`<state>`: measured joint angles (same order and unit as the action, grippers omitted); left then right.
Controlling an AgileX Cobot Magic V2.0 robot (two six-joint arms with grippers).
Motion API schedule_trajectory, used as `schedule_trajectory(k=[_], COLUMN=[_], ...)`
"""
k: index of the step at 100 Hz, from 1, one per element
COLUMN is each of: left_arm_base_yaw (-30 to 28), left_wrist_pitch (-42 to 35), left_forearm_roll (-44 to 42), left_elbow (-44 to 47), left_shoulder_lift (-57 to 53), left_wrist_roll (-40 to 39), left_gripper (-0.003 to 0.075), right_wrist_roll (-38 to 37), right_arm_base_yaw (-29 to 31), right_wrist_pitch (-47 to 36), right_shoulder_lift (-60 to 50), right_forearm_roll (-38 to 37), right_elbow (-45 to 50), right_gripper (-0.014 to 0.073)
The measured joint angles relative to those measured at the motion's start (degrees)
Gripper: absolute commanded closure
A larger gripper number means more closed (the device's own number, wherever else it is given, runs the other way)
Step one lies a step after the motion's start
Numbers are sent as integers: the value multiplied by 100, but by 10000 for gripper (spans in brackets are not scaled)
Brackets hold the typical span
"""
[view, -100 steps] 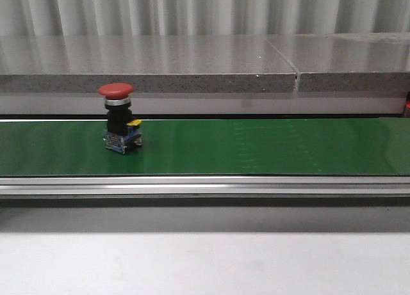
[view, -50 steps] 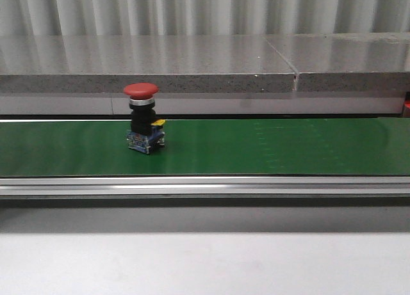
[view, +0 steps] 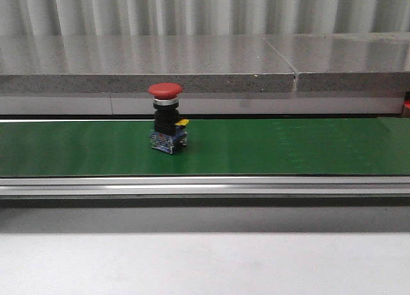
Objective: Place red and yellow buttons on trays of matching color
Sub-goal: 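Set the yellow button on the green belt and release it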
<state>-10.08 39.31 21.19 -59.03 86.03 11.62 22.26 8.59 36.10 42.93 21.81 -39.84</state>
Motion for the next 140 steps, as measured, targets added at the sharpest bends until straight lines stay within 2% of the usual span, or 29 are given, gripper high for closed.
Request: schedule_trajectory(k=[6,21,25,30,53,62,91,119,140], left_arm_base_yaw=[0,0,0,0,90,292,930,1064,1064], left_wrist_pitch=[40,141,153,169,258,220,-504,-1374,-1545], left_forearm_roll=[9,9,23,37,85,85,95,109,108], left_elbow=[0,0,0,0,0,10,111,1055,1931], left_shoulder_lift=[0,0,0,0,-116,-366,-1591,-3272,-4512], left_wrist_roll=[0,0,0,0,37,101,354,419,506], left_gripper=[501,180,119,80,73,78,81,81,81], right_wrist_roll=[0,0,0,0,0,0,0,0,0], right_arm_base_yaw=[0,0,0,0,0,0,0,0,0], right_wrist_pitch=[0,0,0,0,0,0,0,0,0], right_shoulder_lift=[0,0,0,0,0,0,0,0,0], right_forearm_roll=[0,0,0,0,0,0,0,0,0], right_elbow=[0,0,0,0,0,0,0,0,0], right_gripper=[662,662,662,662,662,662,662,662,662])
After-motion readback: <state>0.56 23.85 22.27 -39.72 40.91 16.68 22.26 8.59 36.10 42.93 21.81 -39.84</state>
